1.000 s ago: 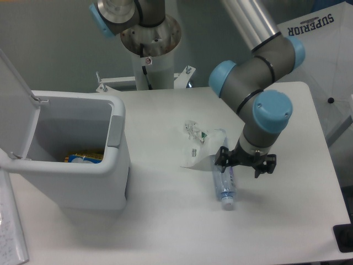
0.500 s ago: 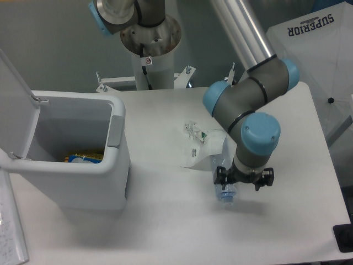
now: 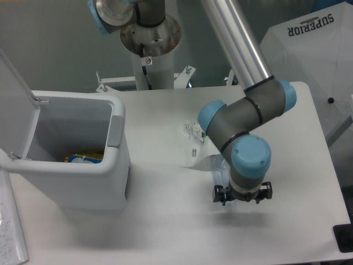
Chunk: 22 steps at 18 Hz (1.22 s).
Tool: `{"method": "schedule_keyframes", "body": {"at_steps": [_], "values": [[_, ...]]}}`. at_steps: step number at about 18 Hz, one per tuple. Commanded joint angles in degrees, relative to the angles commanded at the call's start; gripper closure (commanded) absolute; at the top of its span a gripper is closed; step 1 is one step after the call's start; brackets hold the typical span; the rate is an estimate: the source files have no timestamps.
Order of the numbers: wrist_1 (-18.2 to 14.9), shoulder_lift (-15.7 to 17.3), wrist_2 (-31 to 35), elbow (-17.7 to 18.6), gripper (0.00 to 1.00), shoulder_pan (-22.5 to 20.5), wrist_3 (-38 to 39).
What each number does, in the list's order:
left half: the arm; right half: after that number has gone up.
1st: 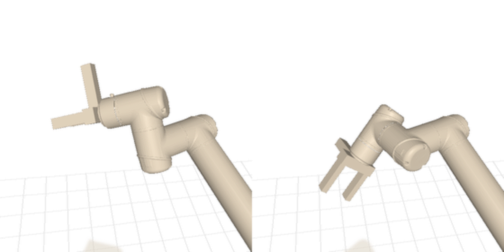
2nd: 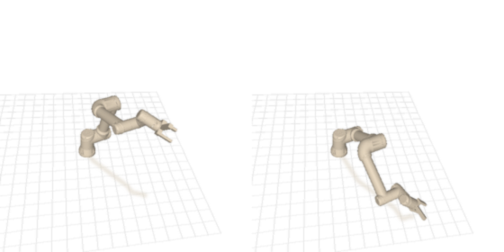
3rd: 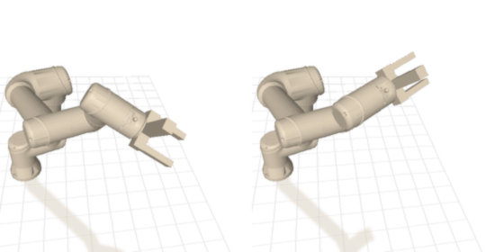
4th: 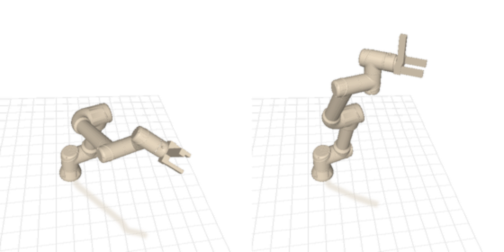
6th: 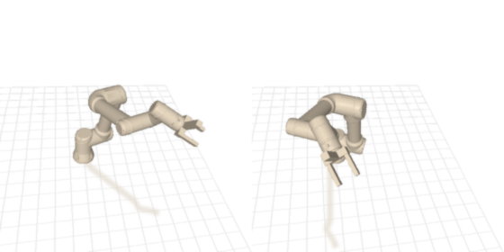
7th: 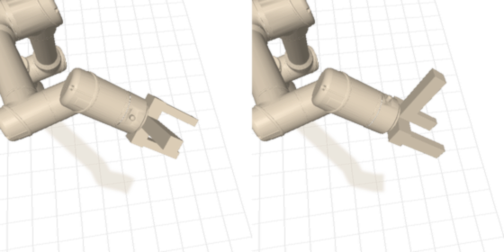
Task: Place the trash in the trash can
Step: 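Lower the gripper down onto the clear plastic water bottle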
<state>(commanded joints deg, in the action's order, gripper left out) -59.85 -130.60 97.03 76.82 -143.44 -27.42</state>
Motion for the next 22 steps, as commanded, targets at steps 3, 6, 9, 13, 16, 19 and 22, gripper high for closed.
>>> {"method": "schedule_keyframes", "body": {"at_steps": [3,6,9,13,16,19,22], "values": [[0.0,0.0,-0.2,0.5,0.0,0.4,-0.2],[-0.1,0.1,0.1,1.4,0.0,1.7,-0.4],[-0.3,0.2,0.0,2.0,0.17,1.7,-0.5],[-0.4,0.6,0.0,2.9,0.51,2.0,-0.9],[-0.5,0.8,0.0,2.9,0.73,2.0,-0.9],[-0.4,1.2,0.0,2.8,0.94,2.0,-0.9],[-0.4,3.0,-0.7,2.8,0.94,1.5,-1.1]]}}
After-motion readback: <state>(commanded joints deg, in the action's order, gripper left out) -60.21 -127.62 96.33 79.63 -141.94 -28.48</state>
